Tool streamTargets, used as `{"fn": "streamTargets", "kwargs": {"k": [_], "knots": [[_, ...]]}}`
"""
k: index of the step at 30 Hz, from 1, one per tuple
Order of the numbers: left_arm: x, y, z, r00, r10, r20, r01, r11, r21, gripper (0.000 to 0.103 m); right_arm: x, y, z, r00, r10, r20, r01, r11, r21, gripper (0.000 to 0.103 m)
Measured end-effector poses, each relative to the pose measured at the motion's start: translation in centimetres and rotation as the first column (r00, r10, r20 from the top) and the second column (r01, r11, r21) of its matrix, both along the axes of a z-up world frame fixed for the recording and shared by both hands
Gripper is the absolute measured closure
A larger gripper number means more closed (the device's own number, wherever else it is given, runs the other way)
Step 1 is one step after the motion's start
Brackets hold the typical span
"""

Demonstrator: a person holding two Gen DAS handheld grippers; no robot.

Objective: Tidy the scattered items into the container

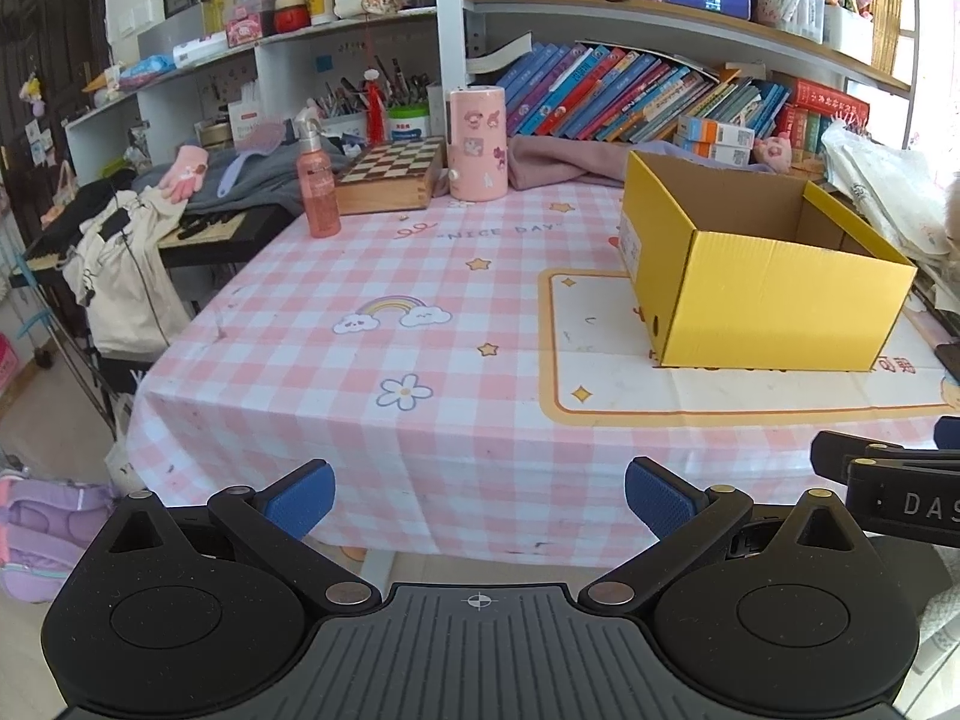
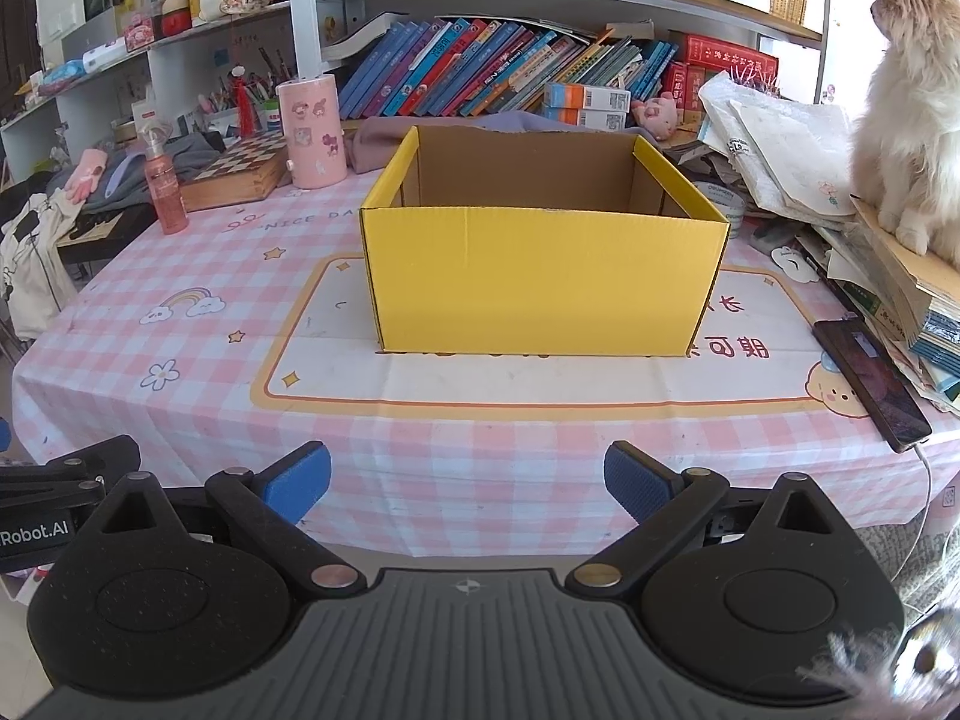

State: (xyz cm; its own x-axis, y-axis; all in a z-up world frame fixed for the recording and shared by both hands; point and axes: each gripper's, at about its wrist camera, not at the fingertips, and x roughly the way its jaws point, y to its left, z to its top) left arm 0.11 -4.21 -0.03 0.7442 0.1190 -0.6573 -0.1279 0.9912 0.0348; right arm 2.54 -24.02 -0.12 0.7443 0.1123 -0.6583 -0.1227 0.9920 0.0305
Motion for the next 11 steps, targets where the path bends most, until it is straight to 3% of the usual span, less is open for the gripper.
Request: {"fn": "streamTargets", "kwargs": {"k": [11], "knots": [[-0.09,0.14,0.25,1.0,-0.001,0.021,0.001,1.0,-0.015,0.0,0.08,0.02,-0.04,1.0,0.0,-0.002,0.0,1.0,0.0,0.004]]}}
